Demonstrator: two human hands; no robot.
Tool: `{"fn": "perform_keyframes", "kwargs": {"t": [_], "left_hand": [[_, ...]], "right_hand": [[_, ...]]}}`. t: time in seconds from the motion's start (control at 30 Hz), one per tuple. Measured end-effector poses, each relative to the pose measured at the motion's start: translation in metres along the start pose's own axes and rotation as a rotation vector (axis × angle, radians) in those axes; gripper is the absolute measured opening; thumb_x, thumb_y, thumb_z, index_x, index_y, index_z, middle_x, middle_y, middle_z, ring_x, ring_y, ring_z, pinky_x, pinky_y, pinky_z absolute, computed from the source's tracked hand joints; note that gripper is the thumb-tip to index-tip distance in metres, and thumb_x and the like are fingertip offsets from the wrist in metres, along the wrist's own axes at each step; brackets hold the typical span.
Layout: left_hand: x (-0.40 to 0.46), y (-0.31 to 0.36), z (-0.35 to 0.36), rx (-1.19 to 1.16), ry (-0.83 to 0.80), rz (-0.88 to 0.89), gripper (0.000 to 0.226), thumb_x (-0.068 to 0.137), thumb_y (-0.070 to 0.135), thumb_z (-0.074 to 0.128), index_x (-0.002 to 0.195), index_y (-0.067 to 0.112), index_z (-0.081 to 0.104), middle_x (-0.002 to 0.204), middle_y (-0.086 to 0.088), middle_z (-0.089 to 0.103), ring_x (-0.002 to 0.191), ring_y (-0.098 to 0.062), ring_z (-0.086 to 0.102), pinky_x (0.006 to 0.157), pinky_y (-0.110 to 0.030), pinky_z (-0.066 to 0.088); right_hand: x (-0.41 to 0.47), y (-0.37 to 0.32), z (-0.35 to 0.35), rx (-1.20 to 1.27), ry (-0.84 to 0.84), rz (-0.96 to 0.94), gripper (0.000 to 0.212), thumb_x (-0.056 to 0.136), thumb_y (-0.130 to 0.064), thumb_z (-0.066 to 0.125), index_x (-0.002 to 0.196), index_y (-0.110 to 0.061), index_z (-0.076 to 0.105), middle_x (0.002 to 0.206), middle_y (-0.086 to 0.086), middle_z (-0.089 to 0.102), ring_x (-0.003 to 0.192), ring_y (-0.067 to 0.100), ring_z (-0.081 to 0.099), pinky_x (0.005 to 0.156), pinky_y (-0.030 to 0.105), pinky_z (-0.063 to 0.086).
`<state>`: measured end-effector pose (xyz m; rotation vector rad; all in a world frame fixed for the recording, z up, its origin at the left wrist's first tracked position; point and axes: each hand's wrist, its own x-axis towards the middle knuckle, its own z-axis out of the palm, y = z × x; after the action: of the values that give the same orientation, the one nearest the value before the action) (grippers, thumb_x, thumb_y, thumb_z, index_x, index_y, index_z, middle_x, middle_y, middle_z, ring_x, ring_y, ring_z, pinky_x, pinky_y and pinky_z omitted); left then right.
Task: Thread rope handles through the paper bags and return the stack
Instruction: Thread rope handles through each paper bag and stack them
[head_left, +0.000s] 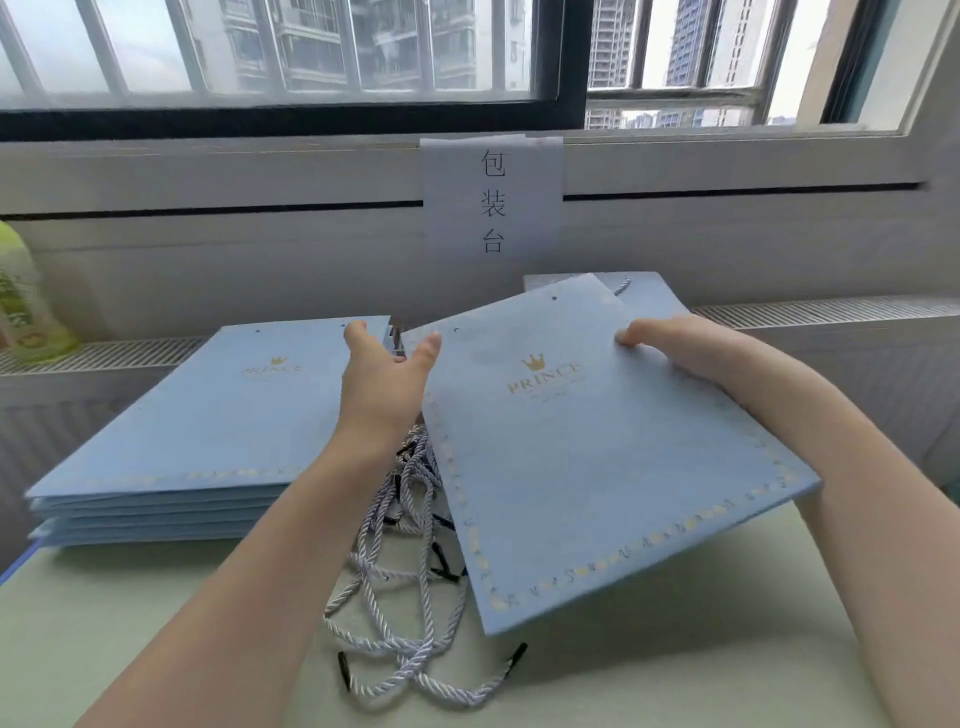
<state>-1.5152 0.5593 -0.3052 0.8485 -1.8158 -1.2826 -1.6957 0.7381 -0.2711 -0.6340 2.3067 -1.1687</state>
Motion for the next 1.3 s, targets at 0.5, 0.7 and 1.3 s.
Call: {"fn": "perform_keyframes", "kwargs": {"t": [0.5, 0.7, 1.3], "left_hand": [[-0.017, 0.002, 0.01, 0.879, -0.159, 0.049, 0.022, 0.098, 0.023, 0.04, 0.089, 0.004, 0.044, 0.076, -0.008, 0.05, 0.074, -0.027, 0.052, 0.061, -0.03, 0.043], [-0.026, 0.0, 0.029, 0.518, -0.292, 0.483, 0.055, 0.088, 0.046, 0.055, 0.131, 0.013, 0.046, 0.114, 0.001, 0.054, 0.105, -0.013, 0.05, 0.088, -0.028, 0.042], [-0.017, -0.008, 0.028, 0.025, -0.14, 0.228, 0.028, 0.099, 0.02, 0.047, 0.076, 0.012, 0.062, 0.056, 0.002, 0.052, 0.043, -0.006, 0.041, 0.047, -0.016, 0.035]], "right_hand": [[-0.01, -0.009, 0.01, 0.275, -0.003, -0.461, 0.015, 0.097, -0.009, 0.048, 0.103, -0.008, 0.062, 0.085, 0.003, 0.071, 0.051, 0.009, 0.046, 0.052, 0.023, 0.03], [-0.032, -0.024, 0.036, 0.449, -0.281, -0.655, 0.013, 0.095, -0.01, 0.05, 0.098, -0.011, 0.063, 0.086, 0.007, 0.067, 0.062, 0.017, 0.041, 0.052, 0.019, 0.033], [0.01, 0.0, 0.033, -0.06, 0.324, -0.497, 0.029, 0.089, 0.002, 0.04, 0.088, -0.013, 0.064, 0.083, 0.006, 0.07, 0.072, 0.013, 0.061, 0.067, 0.018, 0.049]]}}
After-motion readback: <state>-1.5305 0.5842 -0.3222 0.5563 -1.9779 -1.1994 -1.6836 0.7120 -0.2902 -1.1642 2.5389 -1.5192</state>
